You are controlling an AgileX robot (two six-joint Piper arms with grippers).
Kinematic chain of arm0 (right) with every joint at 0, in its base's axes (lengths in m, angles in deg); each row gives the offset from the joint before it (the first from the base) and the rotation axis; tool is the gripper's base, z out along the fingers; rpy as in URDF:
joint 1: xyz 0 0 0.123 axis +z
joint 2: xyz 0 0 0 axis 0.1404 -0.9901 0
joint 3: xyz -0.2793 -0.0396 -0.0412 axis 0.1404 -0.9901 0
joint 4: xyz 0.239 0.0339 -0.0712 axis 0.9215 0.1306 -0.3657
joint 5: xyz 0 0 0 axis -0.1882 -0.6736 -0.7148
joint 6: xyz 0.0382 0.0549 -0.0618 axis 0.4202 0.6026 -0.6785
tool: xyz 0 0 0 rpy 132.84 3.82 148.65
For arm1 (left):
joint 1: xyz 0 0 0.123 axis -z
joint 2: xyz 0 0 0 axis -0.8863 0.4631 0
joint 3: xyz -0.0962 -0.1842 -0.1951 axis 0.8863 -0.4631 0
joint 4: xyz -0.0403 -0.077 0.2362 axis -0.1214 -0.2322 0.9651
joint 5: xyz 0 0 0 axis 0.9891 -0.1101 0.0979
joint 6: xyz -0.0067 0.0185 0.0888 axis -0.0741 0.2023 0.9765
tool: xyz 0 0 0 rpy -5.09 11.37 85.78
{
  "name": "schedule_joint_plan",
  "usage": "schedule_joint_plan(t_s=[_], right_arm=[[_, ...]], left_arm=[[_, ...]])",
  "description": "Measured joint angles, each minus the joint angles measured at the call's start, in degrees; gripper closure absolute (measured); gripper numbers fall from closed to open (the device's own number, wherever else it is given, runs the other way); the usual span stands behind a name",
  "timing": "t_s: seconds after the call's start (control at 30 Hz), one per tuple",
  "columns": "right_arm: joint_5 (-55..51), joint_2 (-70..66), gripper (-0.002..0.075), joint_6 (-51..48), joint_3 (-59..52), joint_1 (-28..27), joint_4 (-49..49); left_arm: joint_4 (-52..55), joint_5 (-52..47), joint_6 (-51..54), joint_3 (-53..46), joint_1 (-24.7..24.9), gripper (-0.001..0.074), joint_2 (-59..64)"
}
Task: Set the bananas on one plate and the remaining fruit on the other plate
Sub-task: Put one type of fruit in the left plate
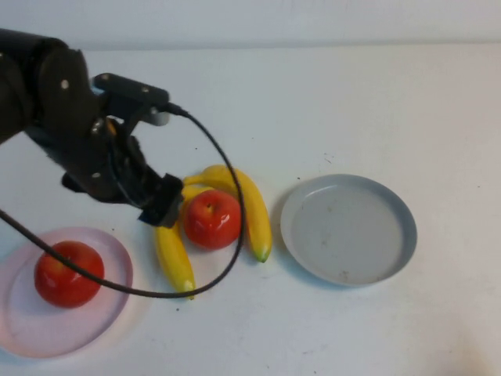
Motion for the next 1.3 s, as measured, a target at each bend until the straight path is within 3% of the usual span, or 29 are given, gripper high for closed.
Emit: schedule_joint_plan(t_s=[0.17,0.37,1.3], right_arm=[[0.0,0.0,0.0743,0.0,0.0,0.0,0.0],[0.0,0.0,0.0743,0.0,0.0,0.0,0.0],[0.0,0.0,0.0743,0.0,0.0,0.0,0.0]], left_arm=[[-0.7,2.3,2.4,5.9,5.4,0.0074,4.7],[-0.8,2.2,4.2,12.3,8.3,0.0074,11.9],[4.0,5.6,5.1,13.3,8.9,0.0086,21.0]])
